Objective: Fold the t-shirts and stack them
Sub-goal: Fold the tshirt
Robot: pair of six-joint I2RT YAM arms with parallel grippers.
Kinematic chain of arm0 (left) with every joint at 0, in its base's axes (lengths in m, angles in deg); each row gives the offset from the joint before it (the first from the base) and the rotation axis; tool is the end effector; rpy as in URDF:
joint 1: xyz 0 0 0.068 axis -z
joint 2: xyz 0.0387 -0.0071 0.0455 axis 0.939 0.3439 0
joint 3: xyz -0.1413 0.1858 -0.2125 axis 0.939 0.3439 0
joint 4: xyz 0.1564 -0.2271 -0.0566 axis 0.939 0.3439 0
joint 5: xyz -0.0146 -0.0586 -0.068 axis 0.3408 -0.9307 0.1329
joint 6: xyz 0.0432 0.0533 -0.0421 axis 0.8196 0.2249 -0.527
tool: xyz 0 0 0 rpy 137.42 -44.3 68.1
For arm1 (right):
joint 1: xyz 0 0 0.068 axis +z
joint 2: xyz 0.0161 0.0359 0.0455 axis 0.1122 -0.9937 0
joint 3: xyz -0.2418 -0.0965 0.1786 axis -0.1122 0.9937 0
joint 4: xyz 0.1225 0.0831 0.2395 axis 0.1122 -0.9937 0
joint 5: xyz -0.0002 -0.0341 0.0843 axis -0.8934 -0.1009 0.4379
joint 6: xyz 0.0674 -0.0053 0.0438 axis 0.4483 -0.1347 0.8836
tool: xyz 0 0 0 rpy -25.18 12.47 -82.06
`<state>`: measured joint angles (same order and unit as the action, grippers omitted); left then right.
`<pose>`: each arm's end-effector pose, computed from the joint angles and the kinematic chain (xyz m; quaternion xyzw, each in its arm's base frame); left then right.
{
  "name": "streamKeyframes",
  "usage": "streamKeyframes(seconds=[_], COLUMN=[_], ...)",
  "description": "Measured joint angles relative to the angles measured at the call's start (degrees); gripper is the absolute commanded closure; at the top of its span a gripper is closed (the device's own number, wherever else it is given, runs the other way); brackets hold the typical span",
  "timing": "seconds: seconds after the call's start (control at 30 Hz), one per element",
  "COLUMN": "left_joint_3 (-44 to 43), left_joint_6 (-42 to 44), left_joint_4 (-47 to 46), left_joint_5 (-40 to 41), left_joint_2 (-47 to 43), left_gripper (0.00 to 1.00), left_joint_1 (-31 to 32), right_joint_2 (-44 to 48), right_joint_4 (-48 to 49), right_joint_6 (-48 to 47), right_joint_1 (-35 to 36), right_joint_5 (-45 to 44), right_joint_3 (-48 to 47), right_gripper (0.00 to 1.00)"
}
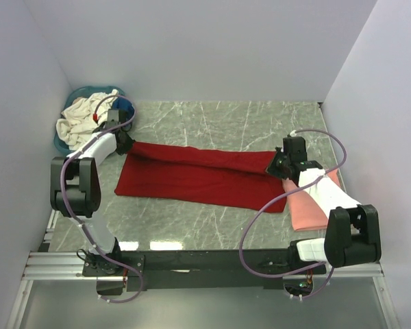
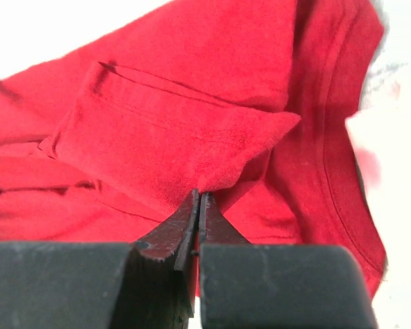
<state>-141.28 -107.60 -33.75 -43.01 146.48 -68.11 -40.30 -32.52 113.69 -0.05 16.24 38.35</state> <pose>0.4332 0.0044 0.2193 -0.3720 0.8670 -0.0045 0.3316 0.2995 0.0405 0.2257 0.1761 0.9131 0.1587 0.3318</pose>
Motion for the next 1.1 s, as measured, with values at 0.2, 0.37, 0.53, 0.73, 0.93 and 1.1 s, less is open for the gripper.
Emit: streamKeyframes(seconds=[0.2,0.37,0.53,0.73,0.93,1.1], left_joint_3=[3.87,6.4,7.72,9.11,12.94,17.03], left_joint_6=[-1.77,-2.91,-3.48,-4.31,-5.09,-6.67], left_joint_4=[-0.68,-1.36,-1.84,-2.49,-3.89,-4.26], left_joint_5=[0.0,-0.04,-0.07,-0.04,-0.52,-2.29], left_joint_2=[-1.81,-3.21,-4.44,-6.88,-7.91,-9.42], left_gripper=[1.0,1.0,1.0,1.0,0.99,0.62], left_joint_1=[0.0,-0.28,-0.85,-1.01,-1.14,-1.92], right_joint_2=[0.83,1.49,2.01,4.07,4.13,4.26], right_joint_4=[0.07,0.66,0.79,0.81,1.55,1.6], right_joint_6=[-0.04,-0.04,-0.04,-0.02,-0.02,0.02], right_joint_1=[0.0,0.0,0.0,0.0,0.0,0.0], right_joint_5=[0.26,0.9,1.05,1.07,1.97,3.1], right_joint_3=[2.08,3.41,4.04,4.04,5.38,7.69], right_gripper=[1.0,1.0,1.0,1.0,0.98,0.66])
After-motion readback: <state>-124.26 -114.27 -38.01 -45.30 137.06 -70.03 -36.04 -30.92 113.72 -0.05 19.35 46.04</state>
